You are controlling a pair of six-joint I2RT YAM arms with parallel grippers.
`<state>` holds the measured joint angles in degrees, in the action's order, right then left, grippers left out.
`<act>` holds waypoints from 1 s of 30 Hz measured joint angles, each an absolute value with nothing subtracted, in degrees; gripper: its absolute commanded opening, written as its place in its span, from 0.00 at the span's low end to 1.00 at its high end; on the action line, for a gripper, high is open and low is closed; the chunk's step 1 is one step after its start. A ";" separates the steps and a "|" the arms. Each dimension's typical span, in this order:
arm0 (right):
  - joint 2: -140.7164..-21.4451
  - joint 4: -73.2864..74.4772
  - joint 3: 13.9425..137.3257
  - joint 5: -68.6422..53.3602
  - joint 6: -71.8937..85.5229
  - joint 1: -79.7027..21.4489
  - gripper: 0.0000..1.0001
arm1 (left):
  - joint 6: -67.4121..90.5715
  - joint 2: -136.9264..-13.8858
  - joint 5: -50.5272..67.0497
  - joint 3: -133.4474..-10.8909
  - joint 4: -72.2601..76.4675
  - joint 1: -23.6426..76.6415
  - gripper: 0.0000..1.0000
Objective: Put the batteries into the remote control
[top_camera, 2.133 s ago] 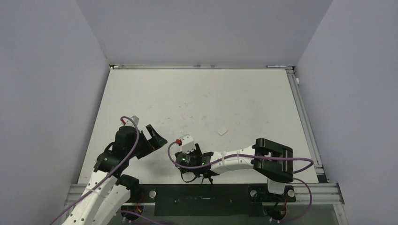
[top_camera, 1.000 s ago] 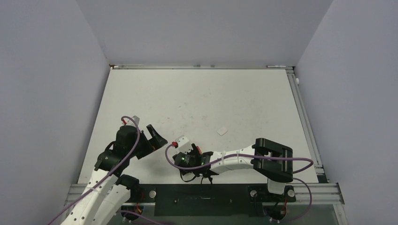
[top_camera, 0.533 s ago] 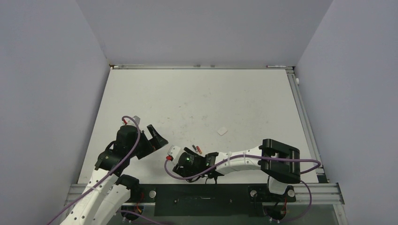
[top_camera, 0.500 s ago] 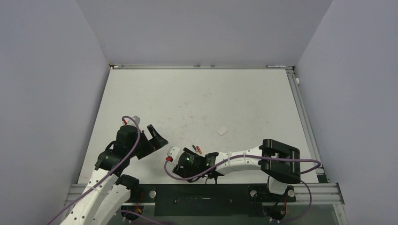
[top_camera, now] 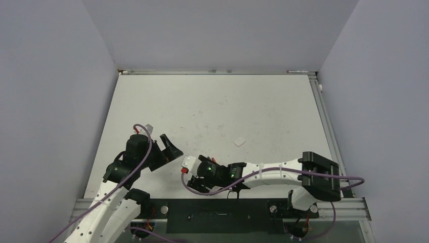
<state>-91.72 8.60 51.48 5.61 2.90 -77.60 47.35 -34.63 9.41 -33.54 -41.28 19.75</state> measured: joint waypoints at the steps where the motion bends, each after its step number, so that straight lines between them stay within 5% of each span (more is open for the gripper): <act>1: -90.13 8.73 51.40 5.98 3.44 -77.60 0.71 | 47.35 -34.83 9.76 -33.52 -40.88 19.75 0.96; 8: -79.94 10.85 50.57 8.25 10.35 -77.97 0.61 | 47.09 -39.07 14.96 -32.64 -35.09 19.70 1.00; 14: -76.86 13.93 49.80 9.04 18.79 -78.78 0.37 | 46.72 -45.93 20.05 -31.07 -27.81 19.70 0.81; 30: -80.55 14.68 43.46 9.23 36.77 -83.50 0.16 | 47.97 -61.41 25.43 -28.62 -11.38 25.30 0.35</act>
